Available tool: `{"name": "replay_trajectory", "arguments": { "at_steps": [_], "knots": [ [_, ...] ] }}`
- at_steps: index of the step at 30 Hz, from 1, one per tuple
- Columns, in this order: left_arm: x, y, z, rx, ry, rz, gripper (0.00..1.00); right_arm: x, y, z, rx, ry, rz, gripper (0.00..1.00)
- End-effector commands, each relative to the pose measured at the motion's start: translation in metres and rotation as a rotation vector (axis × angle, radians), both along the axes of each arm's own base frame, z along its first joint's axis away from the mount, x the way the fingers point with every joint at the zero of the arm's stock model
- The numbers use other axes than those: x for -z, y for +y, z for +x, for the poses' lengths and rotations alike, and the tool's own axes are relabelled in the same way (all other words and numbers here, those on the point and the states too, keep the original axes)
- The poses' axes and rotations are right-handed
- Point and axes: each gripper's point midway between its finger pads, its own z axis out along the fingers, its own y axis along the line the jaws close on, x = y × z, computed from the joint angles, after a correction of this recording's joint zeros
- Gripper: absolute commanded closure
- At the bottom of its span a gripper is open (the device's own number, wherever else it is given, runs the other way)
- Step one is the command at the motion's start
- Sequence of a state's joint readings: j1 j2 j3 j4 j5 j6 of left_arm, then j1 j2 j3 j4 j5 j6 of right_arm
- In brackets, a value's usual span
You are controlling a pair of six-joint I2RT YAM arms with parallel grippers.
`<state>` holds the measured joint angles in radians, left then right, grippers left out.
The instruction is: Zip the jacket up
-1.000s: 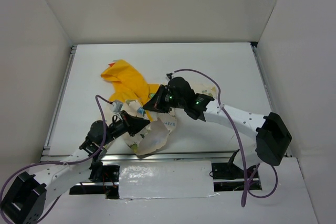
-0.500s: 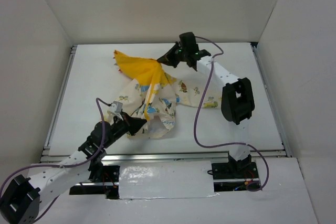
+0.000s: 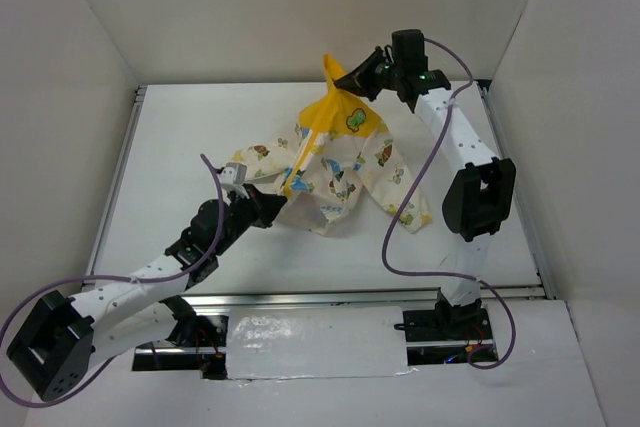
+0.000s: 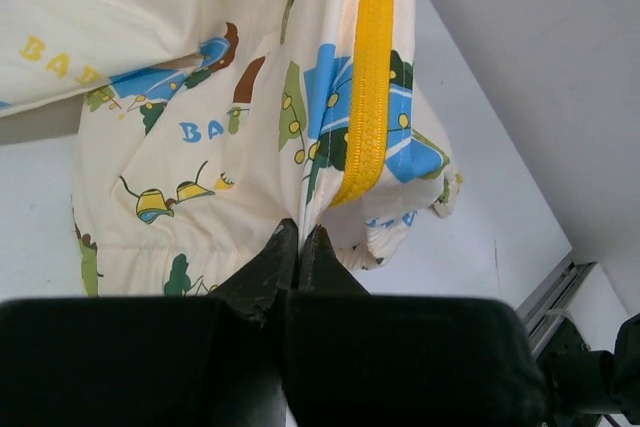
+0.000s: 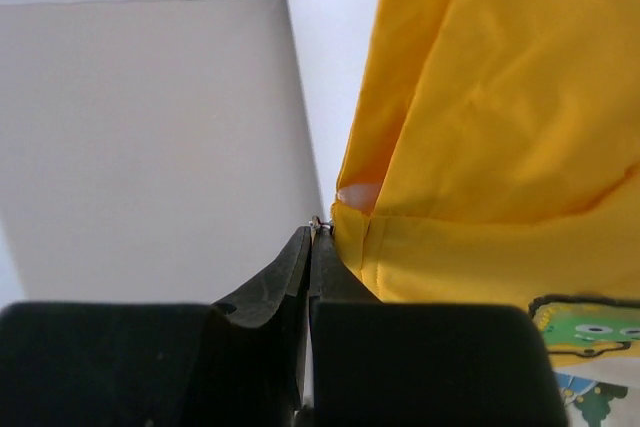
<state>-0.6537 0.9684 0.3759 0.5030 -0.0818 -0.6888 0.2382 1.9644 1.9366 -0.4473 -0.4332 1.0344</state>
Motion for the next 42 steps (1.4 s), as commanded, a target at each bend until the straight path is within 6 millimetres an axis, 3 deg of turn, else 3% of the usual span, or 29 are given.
{"name": "replay_trajectory", "arguments": {
  "at_steps": [1, 2, 5, 10, 11, 12, 13, 14, 15, 16, 17, 18, 19, 20, 21, 22, 23, 24, 25, 26, 27, 28, 29, 30, 31, 32, 35, 38, 42],
  "knots": [
    [0.064, 0.011, -0.035, 0.037, 0.147, 0.064, 1.00, -0.105, -0.107, 0.057, 0.311, -0.328, 0.114, 1.00],
    [0.070, 0.013, -0.037, 0.035, 0.160, 0.069, 1.00, -0.092, -0.107, 0.057, 0.307, -0.297, 0.133, 1.00],
    [0.083, 0.017, -0.041, 0.026, 0.199, 0.088, 1.00, -0.087, -0.104, 0.065, 0.296, -0.297, 0.100, 1.00],
    [0.077, 0.016, -0.032, -0.002, 0.207, 0.098, 1.00, -0.081, -0.087, 0.066, 0.168, -0.328, 0.081, 1.00],
    [0.084, 0.020, -0.033, -0.021, 0.247, 0.129, 0.66, -0.088, -0.085, 0.066, 0.142, -0.359, 0.065, 0.73],
    [0.083, 0.022, -0.031, -0.042, 0.261, 0.135, 0.35, -0.093, -0.085, 0.065, 0.136, -0.368, 0.049, 0.58],
    [0.069, 0.024, -0.021, -0.085, 0.243, 0.135, 0.01, -0.106, -0.087, 0.062, 0.134, -0.392, 0.013, 0.08],
    [0.070, 0.030, -0.021, -0.114, 0.267, 0.168, 0.01, -0.113, -0.088, 0.060, 0.130, -0.410, -0.007, 0.00],
    [0.064, 0.035, -0.017, -0.146, 0.270, 0.180, 0.01, -0.124, -0.088, 0.056, 0.127, -0.435, -0.027, 0.00],
    [0.038, 0.044, -0.002, -0.238, 0.236, 0.174, 0.01, -0.128, -0.092, 0.052, 0.124, -0.447, -0.065, 0.00],
    [0.027, 0.054, 0.005, -0.297, 0.235, 0.175, 0.01, -0.154, -0.094, 0.041, 0.136, -0.499, -0.080, 0.00],
    [0.033, 0.071, 0.000, -0.356, 0.303, 0.230, 0.01, -0.162, -0.096, 0.033, 0.141, -0.511, -0.100, 0.00],
    [-0.001, 0.076, 0.014, -0.405, 0.279, 0.191, 0.01, -0.171, -0.097, 0.023, 0.135, -0.544, -0.146, 0.00],
    [-0.011, 0.099, 0.025, -0.486, 0.300, 0.186, 0.01, -0.184, -0.100, -0.001, 0.138, -0.548, -0.181, 0.00],
    [-0.015, 0.109, 0.031, -0.520, 0.338, 0.193, 0.01, -0.187, -0.107, -0.009, 0.183, -0.553, -0.234, 0.00],
    [-0.036, 0.122, 0.035, -0.552, 0.352, 0.185, 0.01, -0.189, -0.105, -0.023, 0.173, -0.584, -0.316, 0.00],
    [-0.056, 0.147, 0.044, -0.617, 0.361, 0.171, 0.01, -0.190, -0.112, -0.051, 0.193, -0.584, -0.413, 0.00],
    [-0.056, 0.160, 0.047, -0.656, 0.366, 0.168, 0.01, -0.187, -0.120, -0.064, 0.221, -0.557, -0.434, 0.00],
    [-0.078, 0.175, 0.046, -0.700, 0.358, 0.158, 0.01, -0.184, -0.118, -0.082, 0.194, -0.573, -0.498, 0.00],
    [-0.093, 0.199, 0.045, -0.774, 0.340, 0.156, 0.01, -0.172, -0.126, -0.118, 0.191, -0.551, -0.533, 0.00],
    [-0.131, 0.222, 0.031, -0.846, 0.289, 0.144, 0.01, -0.147, -0.142, -0.168, 0.228, -0.524, -0.569, 0.00],
    [-0.132, 0.225, 0.030, -0.857, 0.283, 0.161, 0.01, -0.147, -0.142, -0.168, 0.228, -0.524, -0.570, 0.00],
    [-0.153, 0.231, 0.026, -0.874, 0.238, 0.154, 0.01, -0.142, -0.144, -0.188, 0.214, -0.544, -0.575, 0.00],
    [-0.165, 0.236, 0.015, -0.888, 0.209, 0.161, 0.01, -0.130, -0.151, -0.222, 0.217, -0.566, -0.574, 0.00],
    [-0.172, 0.241, 0.009, -0.892, 0.185, 0.196, 0.01, -0.123, -0.153, -0.237, 0.216, -0.577, -0.569, 0.00],
    [-0.183, 0.248, 0.002, -0.915, 0.160, 0.212, 0.01, -0.113, -0.159, -0.268, 0.227, -0.616, -0.571, 0.00],
    [-0.183, 0.264, -0.028, -0.958, 0.158, 0.293, 0.00, -0.103, -0.162, -0.316, 0.229, -0.689, -0.557, 0.00],
    [-0.179, 0.271, -0.062, -0.954, 0.113, 0.329, 0.01, -0.089, -0.196, -0.363, 0.314, -0.683, -0.606, 0.00],
    [-0.157, 0.278, -0.087, -0.964, 0.149, 0.372, 0.01, -0.075, -0.220, -0.385, 0.349, -0.648, -0.697, 0.00]
  ]
}}
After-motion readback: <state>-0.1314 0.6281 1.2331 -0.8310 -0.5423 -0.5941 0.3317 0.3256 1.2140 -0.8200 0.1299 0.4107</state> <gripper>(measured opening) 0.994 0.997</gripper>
